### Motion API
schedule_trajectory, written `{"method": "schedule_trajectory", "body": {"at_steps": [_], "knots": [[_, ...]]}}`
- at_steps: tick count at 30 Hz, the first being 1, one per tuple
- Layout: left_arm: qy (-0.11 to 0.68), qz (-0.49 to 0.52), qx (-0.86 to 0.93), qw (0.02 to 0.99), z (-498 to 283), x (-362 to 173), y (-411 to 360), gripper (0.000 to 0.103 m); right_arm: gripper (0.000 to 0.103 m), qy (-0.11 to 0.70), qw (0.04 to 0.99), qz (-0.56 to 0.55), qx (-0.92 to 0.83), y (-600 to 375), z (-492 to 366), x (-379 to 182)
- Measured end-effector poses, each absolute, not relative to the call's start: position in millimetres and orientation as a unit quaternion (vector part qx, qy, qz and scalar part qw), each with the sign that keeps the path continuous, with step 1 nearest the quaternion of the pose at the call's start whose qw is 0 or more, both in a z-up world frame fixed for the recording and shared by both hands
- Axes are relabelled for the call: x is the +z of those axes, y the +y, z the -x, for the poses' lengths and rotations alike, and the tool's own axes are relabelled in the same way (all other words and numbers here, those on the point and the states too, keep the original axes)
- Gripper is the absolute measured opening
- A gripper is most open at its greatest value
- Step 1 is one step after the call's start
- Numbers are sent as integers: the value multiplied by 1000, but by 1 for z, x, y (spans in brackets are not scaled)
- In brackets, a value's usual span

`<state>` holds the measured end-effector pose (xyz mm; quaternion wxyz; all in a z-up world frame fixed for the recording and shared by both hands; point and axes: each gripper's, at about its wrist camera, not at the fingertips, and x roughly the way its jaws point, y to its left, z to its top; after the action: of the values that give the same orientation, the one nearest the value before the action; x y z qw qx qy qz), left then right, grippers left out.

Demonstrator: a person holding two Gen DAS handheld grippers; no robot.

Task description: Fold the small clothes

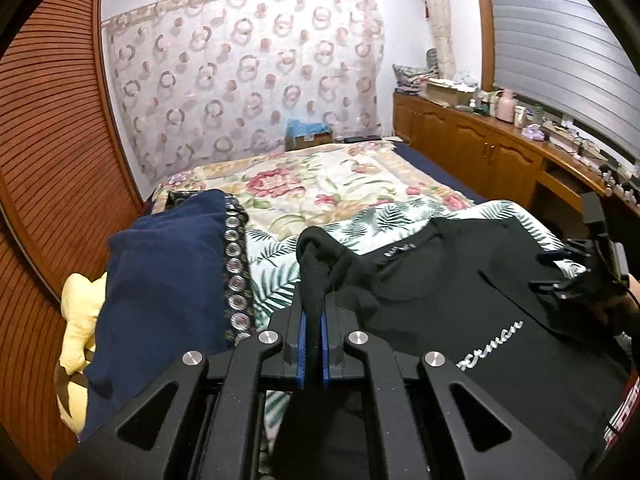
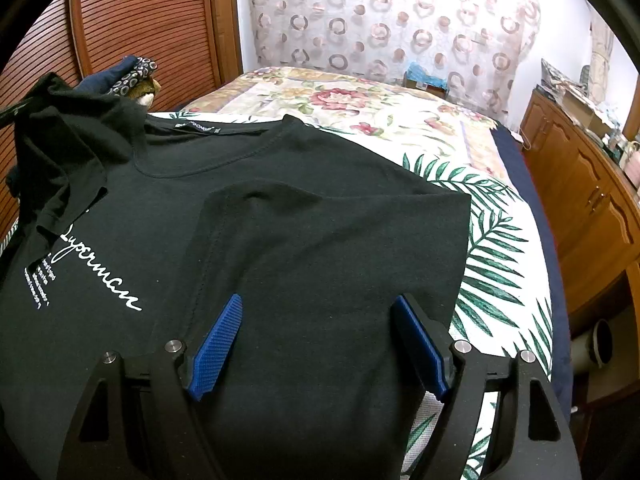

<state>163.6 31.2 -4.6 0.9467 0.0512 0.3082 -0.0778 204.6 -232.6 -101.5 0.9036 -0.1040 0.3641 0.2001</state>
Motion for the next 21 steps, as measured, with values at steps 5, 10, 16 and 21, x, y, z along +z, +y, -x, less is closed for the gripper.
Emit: {"method": "schedule_trajectory", "body": {"at_steps": [5, 10, 16, 21], "knots": [[304, -52, -93, 947, -150, -9, 23, 6, 80, 383, 900, 101, 184, -234, -207, -97], [300, -49, -99, 948, -138, -13, 19, 6, 80, 372, 908, 87, 171, -250, -211, -86], [298, -38, -111, 947, -131, -18, 18, 6, 80, 385, 910, 59, 142, -278, -245, -89], [302, -36, -110, 946, -128, -23, 21, 6, 80, 398, 908, 47, 119, -284, -270, -93]]}}
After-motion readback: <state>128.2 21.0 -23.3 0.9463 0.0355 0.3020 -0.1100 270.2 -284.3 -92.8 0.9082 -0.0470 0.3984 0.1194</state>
